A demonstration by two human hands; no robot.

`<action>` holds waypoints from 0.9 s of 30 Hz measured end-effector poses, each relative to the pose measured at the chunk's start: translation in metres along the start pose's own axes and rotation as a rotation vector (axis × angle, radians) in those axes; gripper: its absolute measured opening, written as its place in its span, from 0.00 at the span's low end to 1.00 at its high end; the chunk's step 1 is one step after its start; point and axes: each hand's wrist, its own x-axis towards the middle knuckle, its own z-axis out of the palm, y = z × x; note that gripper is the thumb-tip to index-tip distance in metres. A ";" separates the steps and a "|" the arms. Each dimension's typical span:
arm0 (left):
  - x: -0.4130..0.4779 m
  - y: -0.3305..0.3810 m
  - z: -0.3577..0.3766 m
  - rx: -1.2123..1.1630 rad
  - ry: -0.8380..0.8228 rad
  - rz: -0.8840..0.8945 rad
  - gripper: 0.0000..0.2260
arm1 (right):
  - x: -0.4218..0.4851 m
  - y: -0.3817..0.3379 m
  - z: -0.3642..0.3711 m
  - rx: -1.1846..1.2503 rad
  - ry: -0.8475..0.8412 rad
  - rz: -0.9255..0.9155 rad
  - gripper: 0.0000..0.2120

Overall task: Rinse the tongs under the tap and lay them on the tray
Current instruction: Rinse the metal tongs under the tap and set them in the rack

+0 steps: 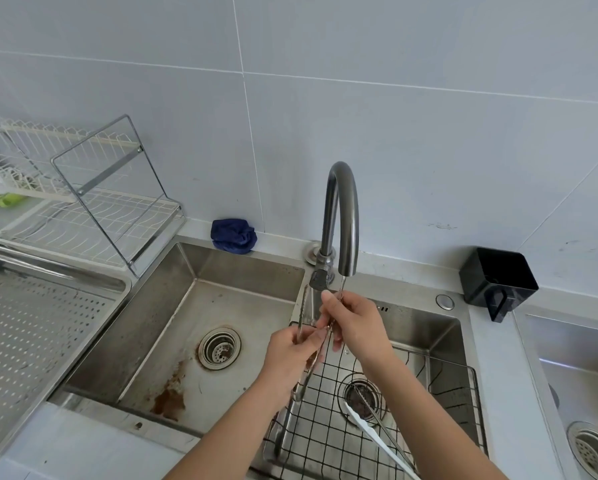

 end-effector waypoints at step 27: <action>0.005 0.003 0.001 -0.180 -0.113 -0.097 0.07 | 0.009 0.000 -0.009 0.107 0.154 0.019 0.06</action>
